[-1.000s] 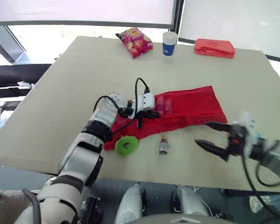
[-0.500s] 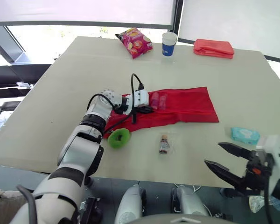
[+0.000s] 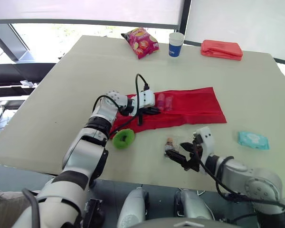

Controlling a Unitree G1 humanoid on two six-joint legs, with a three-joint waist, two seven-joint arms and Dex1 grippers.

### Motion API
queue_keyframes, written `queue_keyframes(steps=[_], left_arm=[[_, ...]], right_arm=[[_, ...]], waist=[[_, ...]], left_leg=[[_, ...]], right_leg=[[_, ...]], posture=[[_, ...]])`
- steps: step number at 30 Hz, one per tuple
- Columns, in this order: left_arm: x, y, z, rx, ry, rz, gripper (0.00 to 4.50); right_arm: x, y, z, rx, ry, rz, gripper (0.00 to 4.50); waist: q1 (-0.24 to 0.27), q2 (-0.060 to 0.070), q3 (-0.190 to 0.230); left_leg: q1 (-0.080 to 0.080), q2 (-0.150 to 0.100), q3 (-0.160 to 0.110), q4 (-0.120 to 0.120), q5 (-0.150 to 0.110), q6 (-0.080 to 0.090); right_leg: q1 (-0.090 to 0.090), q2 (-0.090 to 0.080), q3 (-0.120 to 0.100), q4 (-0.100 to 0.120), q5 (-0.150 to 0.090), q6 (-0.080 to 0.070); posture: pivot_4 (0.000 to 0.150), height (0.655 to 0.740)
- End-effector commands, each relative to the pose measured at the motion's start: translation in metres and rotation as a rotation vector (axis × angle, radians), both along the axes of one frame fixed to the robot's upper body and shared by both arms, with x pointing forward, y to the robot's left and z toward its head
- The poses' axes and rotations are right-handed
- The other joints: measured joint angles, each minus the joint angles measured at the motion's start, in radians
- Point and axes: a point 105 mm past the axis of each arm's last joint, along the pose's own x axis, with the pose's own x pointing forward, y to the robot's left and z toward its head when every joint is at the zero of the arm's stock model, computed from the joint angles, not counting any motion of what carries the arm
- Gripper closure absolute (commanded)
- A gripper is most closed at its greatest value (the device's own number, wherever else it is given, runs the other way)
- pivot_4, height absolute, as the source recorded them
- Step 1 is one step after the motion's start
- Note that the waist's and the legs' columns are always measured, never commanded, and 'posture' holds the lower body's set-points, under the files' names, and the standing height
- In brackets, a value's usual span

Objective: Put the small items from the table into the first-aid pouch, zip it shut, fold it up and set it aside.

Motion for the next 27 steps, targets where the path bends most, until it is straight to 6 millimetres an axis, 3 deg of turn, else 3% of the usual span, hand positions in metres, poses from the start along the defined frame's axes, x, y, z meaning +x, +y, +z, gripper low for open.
queue_keyframes(steps=[1,2,4,5,9,11,14,20,22,24,27], left_arm=[[0.0,-0.002,0.013,-0.038,-0.027,-0.007,4.5],[0.0,-0.003,0.013,-0.04,-0.026,-0.007,4.5],[-0.001,-0.003,0.013,-0.042,-0.024,-0.007,4.5],[-0.001,-0.003,0.013,-0.043,-0.023,-0.007,4.5],[-0.002,-0.004,0.014,-0.046,-0.019,-0.004,4.5],[-0.002,-0.003,0.014,-0.047,-0.016,-0.001,4.5],[-0.003,-0.003,0.014,-0.049,-0.013,0.001,4.5],[-0.012,-0.013,0.017,-0.091,0.01,-0.058,4.5],[-0.019,-0.019,0.018,-0.111,0.024,-0.1,4.5],[-0.025,-0.025,0.018,-0.128,0.042,-0.128,4.5],[-0.03,-0.032,0.017,-0.142,0.07,-0.136,4.5]], right_arm=[[0.001,0.012,0.0,-0.007,0.005,0.074,0.06],[0.002,0.016,-0.002,-0.02,0.004,0.096,0.06],[0.002,0.021,-0.002,-0.037,-0.006,0.135,0.97],[0.002,0.022,-0.002,-0.048,-0.016,0.148,1.17],[0.004,0.018,0.003,-0.066,-0.057,0.168,3.14],[0.002,0.01,0.008,-0.072,-0.081,0.167,3.73],[-0.001,-0.01,0.017,-0.096,-0.119,0.146,3.74],[-0.007,-0.086,0.032,-0.309,-0.136,0.045,3.74],[-0.008,-0.104,0.033,-0.359,-0.128,0.019,3.74],[-0.007,-0.111,0.036,-0.353,-0.129,-0.005,3.74],[-0.007,-0.104,0.042,-0.297,-0.15,-0.003,3.74]], waist=[[-0.001,0.0,0.0],[-0.002,0.0,0.0],[-0.003,0.0,0.0],[-0.004,0.0,0.0],[-0.001,0.0,0.0],[0.0,0.0,0.0],[0.003,0.0,0.0],[0.002,0.0,0.0],[0.002,0.0,0.0],[0.002,0.0,0.0],[0.002,0.0,0.0]], left_leg=[[0.0,0.0,0.0,0.0,0.0,0.0],[0.0,0.0,0.0,0.0,0.0,0.0],[0.001,0.0,0.0,0.0,0.0,0.0],[0.001,0.0,0.0,0.0,0.0,0.0],[0.001,0.0,0.0,0.0,0.0,0.0],[0.0,0.0,0.0,0.0,0.0,0.0],[0.0,0.0,-0.001,0.0,0.0,0.0],[0.0,0.0,-0.001,0.0,0.0,0.0],[0.0,0.0,-0.001,0.0,0.0,0.0],[0.0,0.0,-0.001,0.0,0.0,0.0],[0.001,0.0,-0.001,0.0,0.0,0.0]], right_leg=[[0.0,0.0,0.0,0.0,0.0,0.0],[0.0,0.001,0.0,0.001,0.0,0.001],[0.0,0.001,0.0,0.001,0.0,0.001],[0.0,0.001,0.0,0.001,0.0,0.001],[0.0,0.001,0.0,0.001,0.001,0.001],[0.0,0.0,0.0,0.001,0.001,0.001],[0.0,0.0,0.0,0.001,0.001,0.001],[0.001,0.0,-0.001,0.0,0.001,0.002],[0.001,0.0,-0.001,0.0,0.0,0.001],[0.001,0.0,-0.001,0.0,0.0,0.0],[0.001,0.0,0.0,0.0,0.0,0.001]], posture=[[0.15,0.74],[0.15,0.74],[0.15,0.74],[0.15,0.74],[0.15,0.74],[0.15,0.74],[0.15,0.74],[0.15,0.74],[0.15,0.74],[0.15,0.74],[0.15,0.74]])
